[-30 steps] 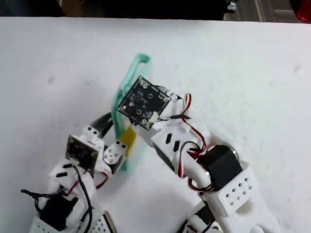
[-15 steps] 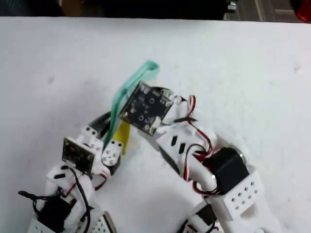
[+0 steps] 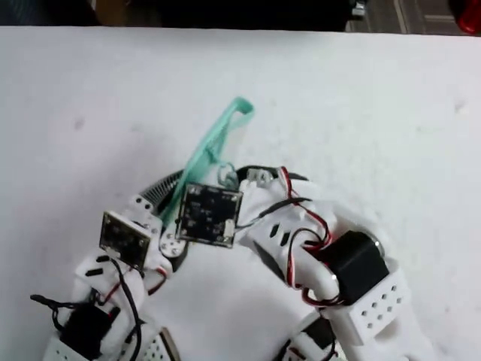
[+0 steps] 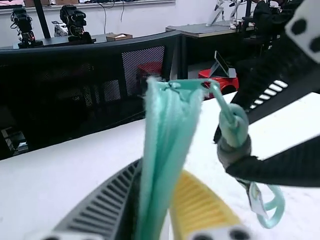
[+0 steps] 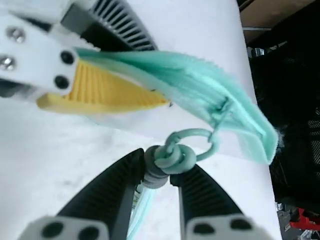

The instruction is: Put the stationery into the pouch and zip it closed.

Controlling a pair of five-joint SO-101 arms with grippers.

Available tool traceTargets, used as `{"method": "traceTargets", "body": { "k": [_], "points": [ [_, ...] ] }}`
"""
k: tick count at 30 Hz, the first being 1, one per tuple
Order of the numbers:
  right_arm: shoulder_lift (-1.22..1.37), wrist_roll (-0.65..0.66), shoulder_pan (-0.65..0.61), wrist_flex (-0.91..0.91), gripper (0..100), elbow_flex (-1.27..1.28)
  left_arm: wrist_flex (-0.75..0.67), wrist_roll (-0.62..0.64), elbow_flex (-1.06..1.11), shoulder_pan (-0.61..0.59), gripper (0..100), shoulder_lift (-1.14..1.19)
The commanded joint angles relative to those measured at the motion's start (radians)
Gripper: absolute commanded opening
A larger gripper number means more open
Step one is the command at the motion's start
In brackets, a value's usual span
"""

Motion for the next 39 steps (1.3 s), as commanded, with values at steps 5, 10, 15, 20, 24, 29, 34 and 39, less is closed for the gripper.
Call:
{"method": "traceTargets", "body": {
  "k": [5, 10, 15, 20, 24, 29, 34, 39],
  "points": [
    [-0.005, -0.143, -0.018, -0.124, 1.8, 0.098, -0.008, 0.008, -0.023, -0.005, 2, -0.013],
    [-0.018, -0.284, -0.007, -0.252, 1.7, 0.103, 0.028, 0.008, 0.002, -0.007, 2, -0.013],
    [-0.077, -0.387, 0.024, -0.321, 1.6, -0.032, 0.048, 0.006, -0.002, -0.005, 2, -0.013],
    [0.022, -0.388, 0.053, -0.389, 1.6, -0.055, 0.049, 0.006, -0.002, 0.001, 2, -0.013],
    [0.124, -0.396, 0.150, -0.467, 1.6, -0.068, 0.049, 0.006, -0.002, -0.005, 2, -0.013],
    [0.248, -0.390, 0.266, -0.476, 1.6, -0.101, 0.049, -0.026, -0.003, -0.005, 2, -0.013],
    [0.389, -0.388, 0.357, -0.542, 1.6, -0.123, 0.046, -0.107, -0.003, 0.002, 2, -0.013],
    [0.521, -0.396, 0.397, -0.595, 1.6, -0.209, 0.048, -0.114, -0.003, 0.002, 2, -0.013]
  ]
}}
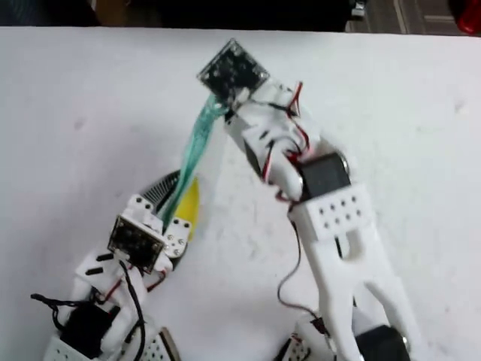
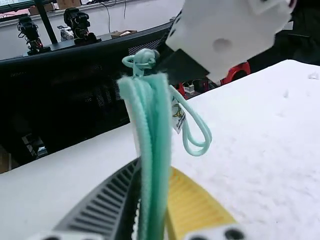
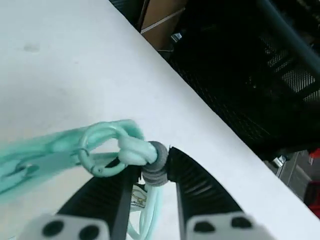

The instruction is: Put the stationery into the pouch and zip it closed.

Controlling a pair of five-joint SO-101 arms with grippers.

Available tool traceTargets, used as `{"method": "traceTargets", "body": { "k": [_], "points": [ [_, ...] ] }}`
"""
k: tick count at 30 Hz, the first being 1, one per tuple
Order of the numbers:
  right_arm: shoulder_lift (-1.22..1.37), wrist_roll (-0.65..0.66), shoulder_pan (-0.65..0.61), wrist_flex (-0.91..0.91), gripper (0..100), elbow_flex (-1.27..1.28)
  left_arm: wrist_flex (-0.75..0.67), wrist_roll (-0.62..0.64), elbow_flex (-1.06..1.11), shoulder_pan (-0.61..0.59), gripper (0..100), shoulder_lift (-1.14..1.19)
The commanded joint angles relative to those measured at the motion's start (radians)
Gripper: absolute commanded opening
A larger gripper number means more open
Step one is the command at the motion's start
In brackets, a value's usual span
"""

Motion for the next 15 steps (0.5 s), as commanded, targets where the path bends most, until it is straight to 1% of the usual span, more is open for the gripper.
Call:
{"method": "traceTargets", "body": {
  "k": [1, 3, 5, 8, 11, 15],
  "points": [
    [0.084, -0.012, 0.073, -0.044, 1.6, -0.104, 0.011, -0.011, -0.018, 0.007, 2, -0.012],
    [0.108, -0.029, 0.067, -0.035, 1.6, -0.161, 0.011, -0.012, -0.018, 0.007, 2, -0.012],
    [0.114, -0.077, 0.058, -0.015, 1.6, -0.219, 0.011, -0.018, -0.018, 0.007, 2, -0.012],
    [0.143, -0.083, 0.044, -0.018, 1.6, -0.290, 0.011, -0.038, -0.018, 0.028, 2, -0.012],
    [0.237, -0.081, 0.042, -0.015, 1.6, -0.356, 0.011, -0.038, -0.018, 0.053, 2, -0.012],
    [0.398, -0.081, 0.105, -0.013, 1.6, -0.454, 0.011, -0.038, -0.021, 0.048, 2, -0.012]
  ]
}}
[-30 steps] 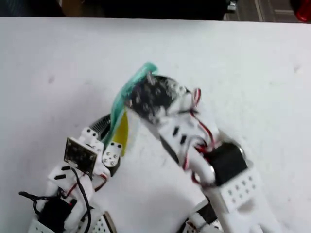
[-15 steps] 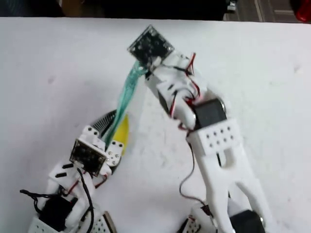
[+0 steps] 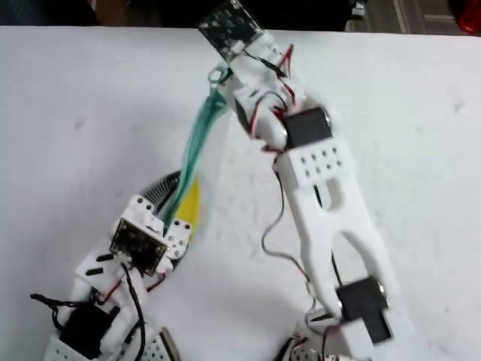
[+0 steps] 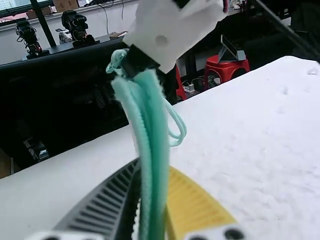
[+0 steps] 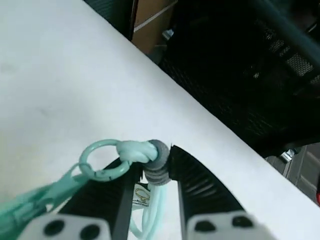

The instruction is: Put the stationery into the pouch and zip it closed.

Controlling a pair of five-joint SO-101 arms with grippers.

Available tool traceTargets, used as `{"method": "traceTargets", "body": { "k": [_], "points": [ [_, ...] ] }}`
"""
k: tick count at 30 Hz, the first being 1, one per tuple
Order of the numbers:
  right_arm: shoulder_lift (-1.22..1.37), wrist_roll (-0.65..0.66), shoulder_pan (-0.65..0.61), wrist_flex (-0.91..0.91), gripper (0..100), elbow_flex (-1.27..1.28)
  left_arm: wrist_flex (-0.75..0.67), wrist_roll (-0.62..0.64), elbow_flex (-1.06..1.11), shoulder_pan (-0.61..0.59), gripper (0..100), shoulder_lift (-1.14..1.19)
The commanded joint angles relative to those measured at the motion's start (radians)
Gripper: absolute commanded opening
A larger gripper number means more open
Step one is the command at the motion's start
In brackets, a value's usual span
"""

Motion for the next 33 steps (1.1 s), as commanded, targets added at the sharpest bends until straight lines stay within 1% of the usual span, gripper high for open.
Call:
{"method": "traceTargets", "body": {
  "k": [1, 5, 7, 16, 17, 18, 22, 23, 24, 26, 27, 31, 33],
  "points": [
    [0.117, -0.017, 0.108, -0.007, 1.6, -0.155, 0.015, -0.009, -0.029, 0.031, 2, -0.012],
    [0.266, -0.017, 0.191, -0.002, 1.6, -0.255, 0.054, -0.006, -0.060, 0.031, 2, -0.012],
    [0.309, -0.017, 0.208, 0.041, 1.6, -0.302, 0.052, -0.009, -0.060, 0.031, 2, -0.012],
    [0.325, -0.025, 0.176, 0.211, 2.3, -0.419, 0.048, -0.009, -0.057, 0.031, 2, -0.012],
    [0.323, -0.025, 0.165, 0.260, 4.4, -0.436, 0.048, -0.009, -0.057, 0.031, 2, -0.012],
    [0.318, -0.025, 0.156, 0.321, 9.1, -0.459, 0.048, -0.009, -0.057, 0.031, 2, -0.012],
    [0.248, -0.028, 0.151, 0.590, 37.1, -0.566, 0.048, -0.009, -0.055, 0.030, 2, -0.012],
    [0.222, -0.018, 0.153, 0.651, 41.3, -0.591, 0.048, -0.009, -0.055, 0.030, 2, -0.012],
    [0.196, -0.017, 0.153, 0.707, 43.2, -0.617, 0.048, -0.009, -0.055, 0.030, 2, -0.012],
    [0.139, -0.017, 0.156, 0.817, 42.3, -0.663, 0.048, -0.009, -0.055, 0.030, 2, -0.012],
    [0.110, -0.017, 0.157, 0.840, 40.9, -0.664, 0.048, -0.009, -0.055, 0.030, 2, -0.012],
    [-0.048, -0.018, 0.191, 0.834, 31.6, -0.549, 0.051, -0.008, -0.055, 0.030, 2, -0.012],
    [-0.120, -0.025, 0.156, 0.834, 27.4, -0.505, 0.052, -0.006, -0.055, 0.030, 2, -0.012]
  ]
}}
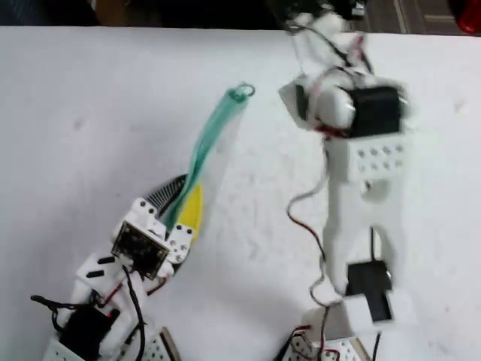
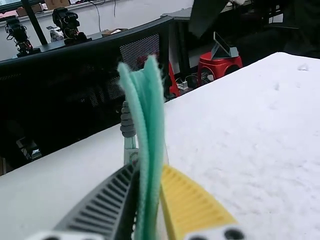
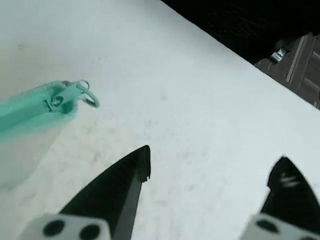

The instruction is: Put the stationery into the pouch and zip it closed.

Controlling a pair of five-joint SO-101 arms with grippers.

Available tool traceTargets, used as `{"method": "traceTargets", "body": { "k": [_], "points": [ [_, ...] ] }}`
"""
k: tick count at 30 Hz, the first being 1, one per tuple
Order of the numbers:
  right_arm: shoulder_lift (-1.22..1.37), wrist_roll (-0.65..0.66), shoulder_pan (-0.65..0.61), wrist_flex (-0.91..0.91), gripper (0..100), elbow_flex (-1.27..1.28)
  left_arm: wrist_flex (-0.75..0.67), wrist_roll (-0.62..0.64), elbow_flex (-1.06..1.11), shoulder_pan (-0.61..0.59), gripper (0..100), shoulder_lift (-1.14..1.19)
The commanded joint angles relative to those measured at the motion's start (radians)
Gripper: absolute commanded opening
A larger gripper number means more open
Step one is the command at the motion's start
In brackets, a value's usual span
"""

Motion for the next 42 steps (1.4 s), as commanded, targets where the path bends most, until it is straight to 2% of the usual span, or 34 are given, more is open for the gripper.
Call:
{"method": "traceTargets", "body": {
  "k": [1, 4, 7, 10, 13, 15, 22, 28, 34, 39, 42],
  "points": [
    [-0.154, -0.005, -0.062, 0.031, 25.7, 0.046, 0.021, -0.006, -0.054, 0.021, 2, 0.002],
    [-0.222, -0.051, -0.243, 0.031, 23.5, 0.063, 0.023, -0.005, -0.052, 0.025, 2, 0.002],
    [-0.211, -0.219, -0.367, -0.007, 24.8, 0.060, 0.023, -0.005, -0.040, 0.021, 2, 0.002],
    [-0.157, -0.428, -0.386, -0.067, 32.0, 0.060, 0.023, -0.005, -0.032, 0.025, 2, 0.002],
    [-0.085, -0.535, -0.387, -0.065, 38.8, 0.060, 0.025, -0.005, -0.032, 0.019, 2, 0.002],
    [-0.033, -0.569, -0.387, -0.050, 39.1, 0.058, 0.040, -0.005, -0.032, 0.019, 2, 0.002],
    [0.104, -0.580, -0.407, 0.030, 39.1, 0.068, 0.048, -0.009, -0.034, 0.019, 2, 0.002],
    [0.071, -0.531, -0.420, 0.033, 38.4, 0.163, 0.046, -0.011, -0.032, 0.018, 2, 0.002],
    [0.019, -0.423, -0.515, 0.031, 22.9, 0.262, 0.044, -0.011, -0.032, 0.018, 2, 0.002],
    [0.058, -0.404, -0.495, 0.025, 14.9, 0.262, 0.049, -0.011, -0.032, 0.018, 2, 0.002],
    [0.101, -0.408, -0.463, 0.013, 1.5, 0.215, 0.052, -0.011, -0.034, 0.019, 2, 0.002]
  ]
}}
